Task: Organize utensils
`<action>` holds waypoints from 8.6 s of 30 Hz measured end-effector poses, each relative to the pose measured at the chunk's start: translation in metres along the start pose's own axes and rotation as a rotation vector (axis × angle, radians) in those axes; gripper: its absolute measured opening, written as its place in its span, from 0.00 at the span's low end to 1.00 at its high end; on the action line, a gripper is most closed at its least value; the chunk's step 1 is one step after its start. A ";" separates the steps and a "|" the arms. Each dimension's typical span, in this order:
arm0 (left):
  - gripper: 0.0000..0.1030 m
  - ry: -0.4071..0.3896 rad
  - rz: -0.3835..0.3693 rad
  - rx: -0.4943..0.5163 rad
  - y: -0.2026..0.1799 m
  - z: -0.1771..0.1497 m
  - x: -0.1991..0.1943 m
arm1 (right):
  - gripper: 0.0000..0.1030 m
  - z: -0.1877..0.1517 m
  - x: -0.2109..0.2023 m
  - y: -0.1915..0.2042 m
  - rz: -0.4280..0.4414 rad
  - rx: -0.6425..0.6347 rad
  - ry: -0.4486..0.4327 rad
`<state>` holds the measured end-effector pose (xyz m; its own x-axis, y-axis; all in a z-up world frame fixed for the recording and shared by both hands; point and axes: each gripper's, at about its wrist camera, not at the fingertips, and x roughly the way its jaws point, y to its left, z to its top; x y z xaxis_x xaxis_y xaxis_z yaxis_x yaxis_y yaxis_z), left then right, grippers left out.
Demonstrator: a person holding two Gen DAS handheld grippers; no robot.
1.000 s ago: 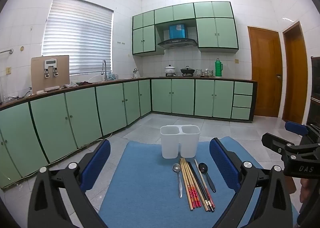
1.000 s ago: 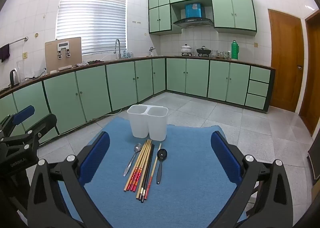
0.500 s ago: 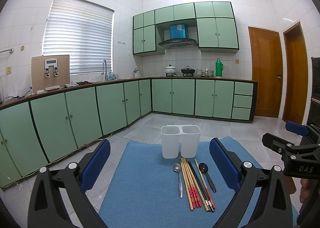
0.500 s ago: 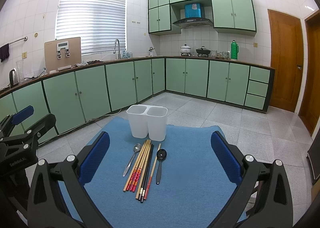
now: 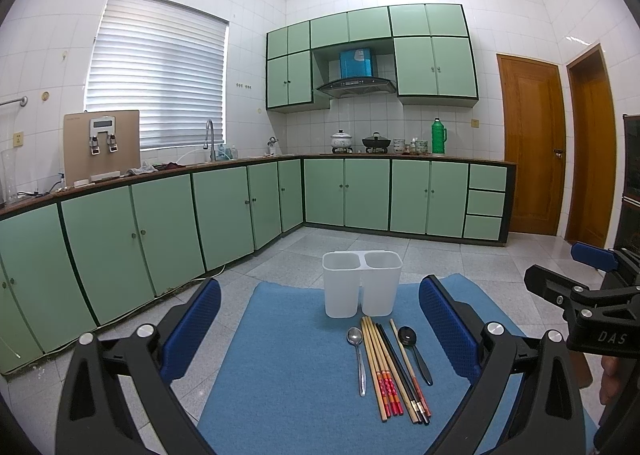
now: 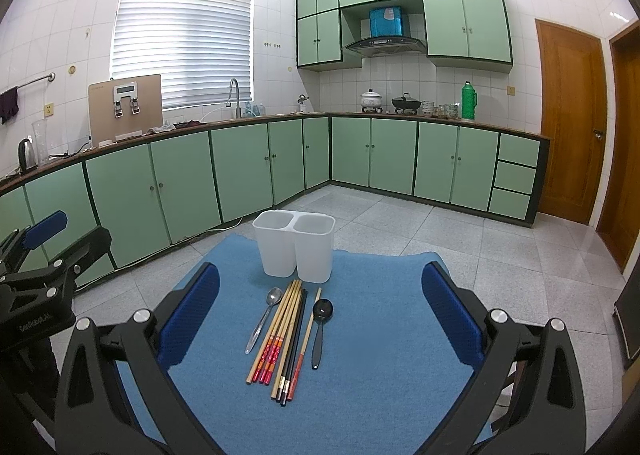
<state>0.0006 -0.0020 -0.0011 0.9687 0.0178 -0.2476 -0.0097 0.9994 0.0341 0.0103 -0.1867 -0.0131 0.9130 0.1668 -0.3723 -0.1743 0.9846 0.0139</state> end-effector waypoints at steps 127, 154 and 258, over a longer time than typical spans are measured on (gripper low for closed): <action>0.89 0.697 0.021 0.053 -0.008 -0.128 0.339 | 0.33 -0.082 0.300 -0.054 0.026 0.112 0.596; 0.77 0.746 -0.103 -0.028 -0.006 -0.130 0.315 | 0.43 -0.076 0.283 -0.060 0.048 0.121 0.591; 0.02 0.176 -0.317 -0.120 0.032 0.081 0.244 | 0.09 0.120 0.291 -0.048 0.187 0.065 0.168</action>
<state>0.2569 0.0316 0.0182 0.8708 -0.2983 -0.3908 0.2445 0.9524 -0.1823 0.3287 -0.1791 -0.0105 0.7918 0.3410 -0.5067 -0.3057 0.9395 0.1547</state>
